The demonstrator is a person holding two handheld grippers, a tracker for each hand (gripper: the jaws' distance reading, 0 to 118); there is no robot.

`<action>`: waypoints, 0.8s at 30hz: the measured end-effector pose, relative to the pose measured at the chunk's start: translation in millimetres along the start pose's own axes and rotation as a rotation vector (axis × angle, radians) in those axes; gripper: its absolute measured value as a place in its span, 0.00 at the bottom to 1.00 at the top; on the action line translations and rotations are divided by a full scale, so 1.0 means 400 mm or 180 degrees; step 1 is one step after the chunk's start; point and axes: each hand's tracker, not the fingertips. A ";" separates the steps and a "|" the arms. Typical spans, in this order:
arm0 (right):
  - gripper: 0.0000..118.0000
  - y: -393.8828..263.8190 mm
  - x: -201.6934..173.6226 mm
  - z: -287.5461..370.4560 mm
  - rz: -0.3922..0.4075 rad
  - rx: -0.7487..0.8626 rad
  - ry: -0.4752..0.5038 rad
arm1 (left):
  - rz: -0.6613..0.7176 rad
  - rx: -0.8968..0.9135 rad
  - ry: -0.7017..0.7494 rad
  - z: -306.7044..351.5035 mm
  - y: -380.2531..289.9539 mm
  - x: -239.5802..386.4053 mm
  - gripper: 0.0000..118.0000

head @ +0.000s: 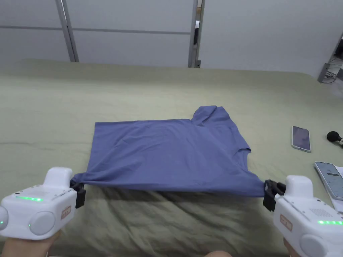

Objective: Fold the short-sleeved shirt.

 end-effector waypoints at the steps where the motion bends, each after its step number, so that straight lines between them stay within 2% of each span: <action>1: 0.04 -0.024 -0.005 0.012 0.0020 -0.0017 -0.0004 | -0.0010 -0.0005 0.0014 -0.005 -0.024 -0.006 0.05; 4: 0.04 -0.098 -0.015 0.025 0.0140 -0.0088 0.0020 | 0.0033 -0.0106 0.0024 -0.003 -0.087 -0.013 0.05; 6: 0.04 -0.141 -0.018 0.024 0.0059 -0.0223 0.0068 | 0.0019 -0.0147 0.0052 -0.018 -0.121 -0.016 0.05; 9: 0.04 -0.181 -0.026 -0.004 0.0071 -0.0354 0.0059 | 0.0049 -0.0197 0.0121 -0.031 -0.152 -0.009 0.05; 13: 0.05 -0.204 -0.017 -0.050 0.0017 -0.0532 -0.0022 | 0.0065 -0.0356 0.0213 -0.046 -0.166 0.013 0.16; 14: 0.13 -0.171 -0.030 -0.020 -0.0011 -0.0556 -0.0115 | 0.0182 -0.0422 0.0276 -0.042 -0.163 0.012 0.36; 15: 0.28 -0.161 -0.032 -0.012 -0.0025 -0.0541 -0.0161 | 0.0288 -0.0442 0.0247 -0.037 -0.161 0.005 0.71; 16: 0.53 -0.150 -0.030 -0.009 -0.0083 -0.0587 -0.0183 | 0.0425 -0.0439 0.0196 -0.024 -0.157 -0.005 0.98; 17: 0.91 -0.136 -0.026 -0.005 -0.0164 -0.0691 -0.0205 | 0.0441 0.0036 0.0095 0.000 -0.144 -0.022 1.00; 18: 1.00 -0.133 -0.016 -0.003 -0.0222 -0.0706 -0.0230 | 0.0575 -0.0059 0.0073 0.015 -0.137 -0.028 1.00; 19: 1.00 -0.120 -0.012 0.016 -0.0260 -0.0510 -0.0312 | 0.0593 -0.0090 0.0109 0.035 -0.120 -0.032 1.00; 22: 1.00 -0.076 0.001 0.071 -0.0352 -0.0521 -0.0277 | 0.0458 0.0038 -0.0051 0.102 -0.094 -0.037 1.00; 24: 1.00 -0.036 0.011 0.115 -0.0438 -0.0447 -0.0023 | 0.0336 0.0175 0.0090 0.157 -0.072 -0.028 1.00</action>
